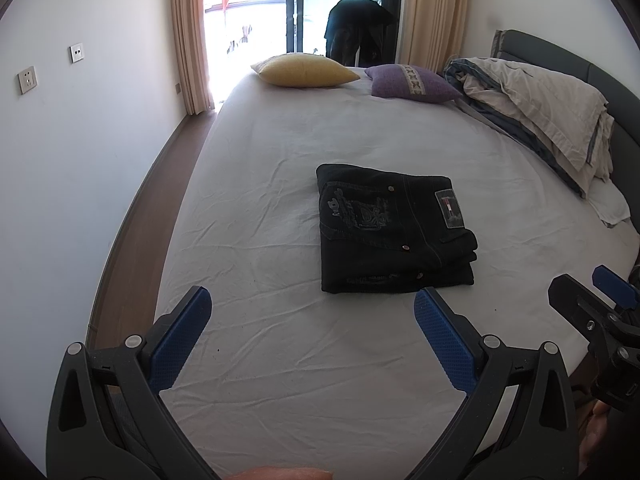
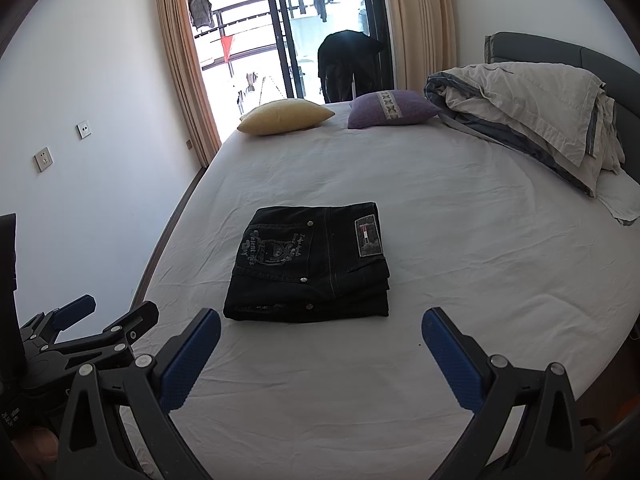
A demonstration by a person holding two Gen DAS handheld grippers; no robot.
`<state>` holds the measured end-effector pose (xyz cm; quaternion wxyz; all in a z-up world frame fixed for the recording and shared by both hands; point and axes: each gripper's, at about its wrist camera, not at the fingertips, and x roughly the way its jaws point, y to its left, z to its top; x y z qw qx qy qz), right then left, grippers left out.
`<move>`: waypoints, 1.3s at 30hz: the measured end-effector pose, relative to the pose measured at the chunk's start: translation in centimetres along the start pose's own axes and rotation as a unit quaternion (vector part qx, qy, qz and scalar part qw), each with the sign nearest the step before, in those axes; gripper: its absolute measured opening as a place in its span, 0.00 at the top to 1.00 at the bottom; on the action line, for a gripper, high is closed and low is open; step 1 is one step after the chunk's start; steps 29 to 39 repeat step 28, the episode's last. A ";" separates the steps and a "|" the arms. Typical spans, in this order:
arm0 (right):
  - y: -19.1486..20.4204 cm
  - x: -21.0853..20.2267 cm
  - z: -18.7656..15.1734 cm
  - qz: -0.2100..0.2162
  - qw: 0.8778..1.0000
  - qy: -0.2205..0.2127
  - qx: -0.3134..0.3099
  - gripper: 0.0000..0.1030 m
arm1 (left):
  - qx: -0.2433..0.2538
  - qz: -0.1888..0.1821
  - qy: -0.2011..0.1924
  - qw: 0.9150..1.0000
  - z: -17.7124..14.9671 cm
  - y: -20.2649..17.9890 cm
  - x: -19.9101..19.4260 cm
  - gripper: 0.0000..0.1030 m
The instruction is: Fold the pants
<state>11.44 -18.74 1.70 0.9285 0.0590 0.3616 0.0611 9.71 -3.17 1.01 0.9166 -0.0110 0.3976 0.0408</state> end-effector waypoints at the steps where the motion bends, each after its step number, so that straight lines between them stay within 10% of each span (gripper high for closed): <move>1: 0.0 0.0 0.0 0.000 1.000 0.000 0.000 0.00 | 0.000 0.000 0.000 1.000 -0.1 -0.1 0.0 0.00; 39: 0.1 0.4 -0.8 0.002 1.000 0.005 0.000 0.00 | 0.002 -0.004 0.008 1.000 -1.1 -0.6 0.1 0.00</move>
